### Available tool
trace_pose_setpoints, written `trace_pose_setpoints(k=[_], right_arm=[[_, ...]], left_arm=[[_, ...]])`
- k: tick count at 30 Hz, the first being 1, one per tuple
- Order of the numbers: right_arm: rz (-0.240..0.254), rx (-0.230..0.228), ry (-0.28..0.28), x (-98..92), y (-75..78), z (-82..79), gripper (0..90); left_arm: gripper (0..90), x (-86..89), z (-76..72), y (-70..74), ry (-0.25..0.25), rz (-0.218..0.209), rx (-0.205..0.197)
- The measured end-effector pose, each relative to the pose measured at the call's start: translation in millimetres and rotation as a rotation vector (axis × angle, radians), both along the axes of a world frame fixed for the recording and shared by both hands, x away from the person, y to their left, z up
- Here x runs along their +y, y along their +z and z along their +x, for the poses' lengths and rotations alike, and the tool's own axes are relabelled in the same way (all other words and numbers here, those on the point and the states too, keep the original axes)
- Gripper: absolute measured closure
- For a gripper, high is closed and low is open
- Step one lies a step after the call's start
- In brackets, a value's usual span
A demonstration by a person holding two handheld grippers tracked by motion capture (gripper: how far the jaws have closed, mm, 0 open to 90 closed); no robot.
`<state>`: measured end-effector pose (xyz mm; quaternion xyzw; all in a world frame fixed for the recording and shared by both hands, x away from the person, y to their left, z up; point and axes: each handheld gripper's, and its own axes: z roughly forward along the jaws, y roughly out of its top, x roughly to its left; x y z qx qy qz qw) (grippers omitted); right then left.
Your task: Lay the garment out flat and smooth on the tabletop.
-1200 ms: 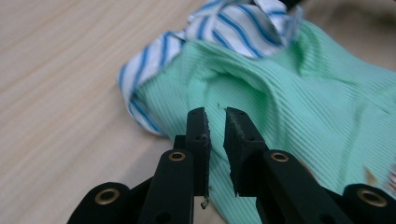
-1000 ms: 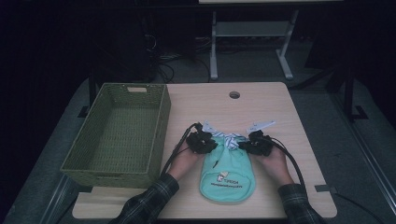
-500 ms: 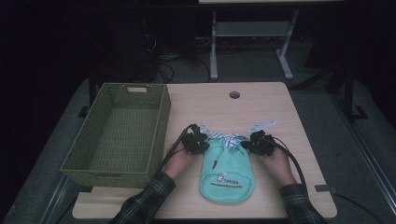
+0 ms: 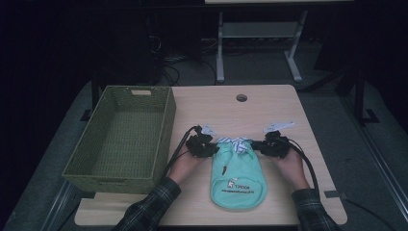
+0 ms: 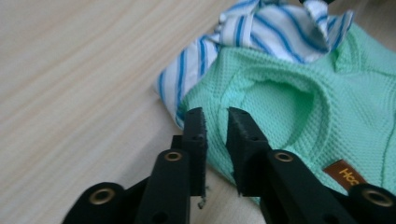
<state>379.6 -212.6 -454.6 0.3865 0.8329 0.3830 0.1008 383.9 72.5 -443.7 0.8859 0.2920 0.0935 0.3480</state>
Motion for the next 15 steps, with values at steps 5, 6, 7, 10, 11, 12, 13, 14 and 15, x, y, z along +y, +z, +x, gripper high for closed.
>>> trace_pose_setpoints(k=[5,6,7,10,11,12,13,14,15], right_arm=[[0.022,-0.02,-0.009,-4.5,12.2,4.3,66.1],[0.022,-0.004,-0.012,-4.3,13.6,7.8,63.3],[0.019,-0.022,-0.009,-4.3,14.3,11.4,62.3],[0.026,0.015,-0.009,-1.7,12.4,18.8,56.7],[0.019,0.019,-0.009,-0.3,10.8,21.1,56.3],[0.016,0.021,-0.006,0.6,9.3,23.4,55.9],[0.016,0.022,-0.009,1.3,7.7,25.1,55.0],[0.012,0.022,-0.012,1.9,6.2,26.5,54.5],[0.012,0.022,-0.015,2.0,4.5,27.6,54.4]], left_arm=[[60.7,-1.1,6.1,8.9,0.004,0.013,-0.034],[57.4,-1.5,9.2,9.5,0.004,0.019,-0.036],[54.3,-2.3,11.1,9.1,0.008,0.018,-0.034],[49.5,-2.8,20.4,6.5,0.015,0.009,-0.027],[48.7,-2.7,23.5,5.4,0.024,0.009,-0.026],[47.3,-2.4,26.3,4.4,0.034,0.012,-0.023],[46.4,-1.8,29.1,3.3,0.044,0.01,-0.023],[46.2,-1.6,31.1,2.3,0.051,0.0,-0.017],[45.9,-1.6,33.0,1.5,0.053,-0.002,-0.013]])
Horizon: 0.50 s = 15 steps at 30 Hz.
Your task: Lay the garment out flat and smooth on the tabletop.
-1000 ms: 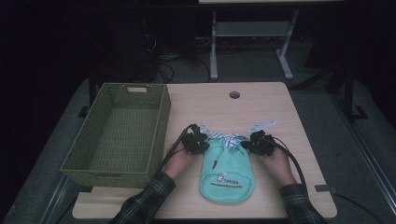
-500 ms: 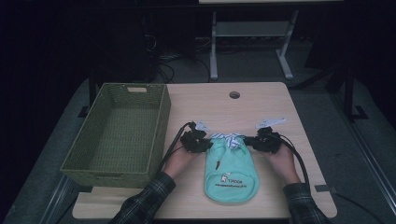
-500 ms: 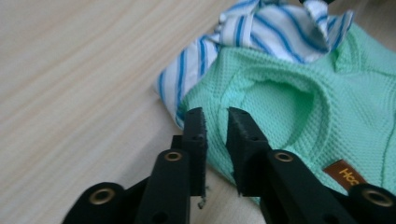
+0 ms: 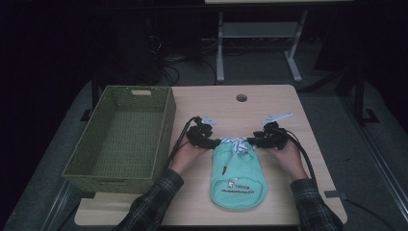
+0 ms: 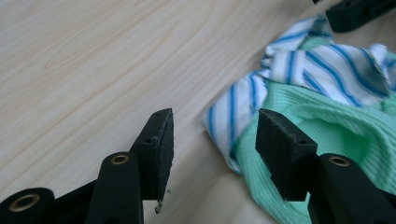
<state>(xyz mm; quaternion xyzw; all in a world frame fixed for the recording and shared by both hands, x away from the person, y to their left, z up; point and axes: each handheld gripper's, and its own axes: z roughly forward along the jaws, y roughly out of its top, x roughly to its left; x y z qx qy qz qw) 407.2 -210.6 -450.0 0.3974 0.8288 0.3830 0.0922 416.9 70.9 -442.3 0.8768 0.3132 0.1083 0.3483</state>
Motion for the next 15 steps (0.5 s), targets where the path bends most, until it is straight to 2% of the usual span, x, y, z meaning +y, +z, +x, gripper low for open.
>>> trace_pose_setpoints(k=[7,11,15], right_arm=[[0.011,0.031,0.0,0.6,-12.4,4.8,51.8],[0.005,0.047,0.006,2.6,-18.0,5.4,51.9],[-0.001,0.039,0.019,3.5,-21.5,4.8,53.1]], left_arm=[[43.6,-4.0,8.5,-9.9,-0.001,0.003,0.02],[42.7,-6.1,10.7,-18.7,-0.01,0.041,0.04],[42.5,-7.3,9.3,-21.3,-0.023,0.056,0.026]])
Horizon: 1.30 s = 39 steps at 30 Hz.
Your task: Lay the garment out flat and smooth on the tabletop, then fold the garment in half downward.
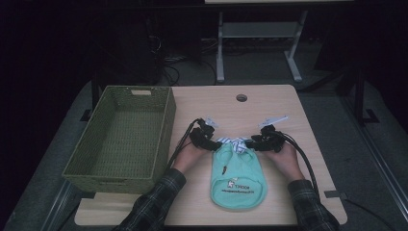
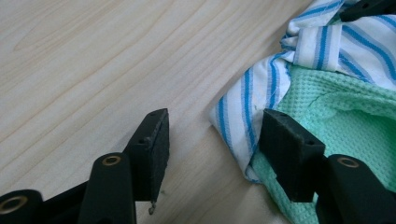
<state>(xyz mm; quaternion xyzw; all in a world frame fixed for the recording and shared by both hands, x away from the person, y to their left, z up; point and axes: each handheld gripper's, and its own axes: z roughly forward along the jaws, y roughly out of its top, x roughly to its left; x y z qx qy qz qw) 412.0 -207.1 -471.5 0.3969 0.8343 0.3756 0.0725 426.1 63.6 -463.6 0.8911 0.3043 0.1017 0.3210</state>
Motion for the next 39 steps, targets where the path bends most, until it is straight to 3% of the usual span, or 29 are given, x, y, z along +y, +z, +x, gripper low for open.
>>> trace_pose_setpoints(k=[5,9,18,24,28,39], right_arm=[[-0.032,-0.027,0.02,1.6,0.0,-2.9,57.3],[-0.036,-0.059,0.037,3.4,-1.5,-7.8,66.6],[-0.008,-0.042,0.041,3.7,-2.6,-11.2,79.5],[0.002,-0.036,0.045,3.3,0.6,-11.9,81.5],[0.013,-0.038,0.041,3.0,4.5,-12.8,81.6],[0.056,-0.107,0.031,2.1,31.9,-19.6,82.2]], left_arm=[[47.7,-0.1,-2.5,-0.4,-0.009,-0.008,-0.003],[56.0,-0.2,-4.1,0.0,-0.034,-0.009,-0.011],[81.9,-4.4,-10.7,0.6,-0.062,-0.025,0.005],[84.0,-1.7,-12.1,2.7,-0.051,-0.028,0.015],[84.0,1.0,-12.6,7.9,-0.044,-0.053,0.008],[84.1,9.3,-21.1,32.9,-0.025,-0.115,-0.084]])
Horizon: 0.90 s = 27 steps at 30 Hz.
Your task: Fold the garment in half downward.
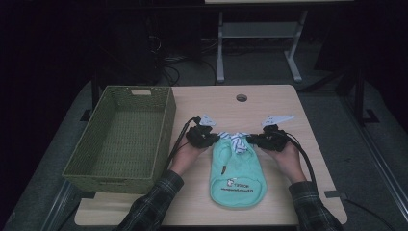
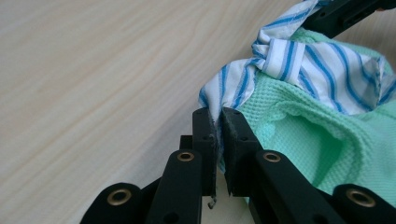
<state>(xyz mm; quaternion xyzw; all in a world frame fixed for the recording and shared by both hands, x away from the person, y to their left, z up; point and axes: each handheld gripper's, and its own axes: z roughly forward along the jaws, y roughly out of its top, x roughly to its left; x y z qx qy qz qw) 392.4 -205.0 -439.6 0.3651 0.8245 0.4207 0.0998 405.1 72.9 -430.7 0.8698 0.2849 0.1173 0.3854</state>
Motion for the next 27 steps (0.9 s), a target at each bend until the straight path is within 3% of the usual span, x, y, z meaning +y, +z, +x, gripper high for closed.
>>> trace_pose_setpoints(k=[21,24,27], right_arm=[[0.005,-0.138,-0.007,1.4,51.0,-2.6,82.4],[0.014,-0.137,-0.01,0.0,49.2,-5.8,82.4],[0.003,-0.138,-0.011,0.3,38.1,-10.6,82.3]], left_arm=[[84.1,6.2,-14.6,55.3,0.007,-0.088,-0.178],[84.1,3.9,-18.5,54.1,-0.005,-0.075,-0.187],[84.1,1.4,-20.4,46.1,-0.02,-0.045,-0.184]])
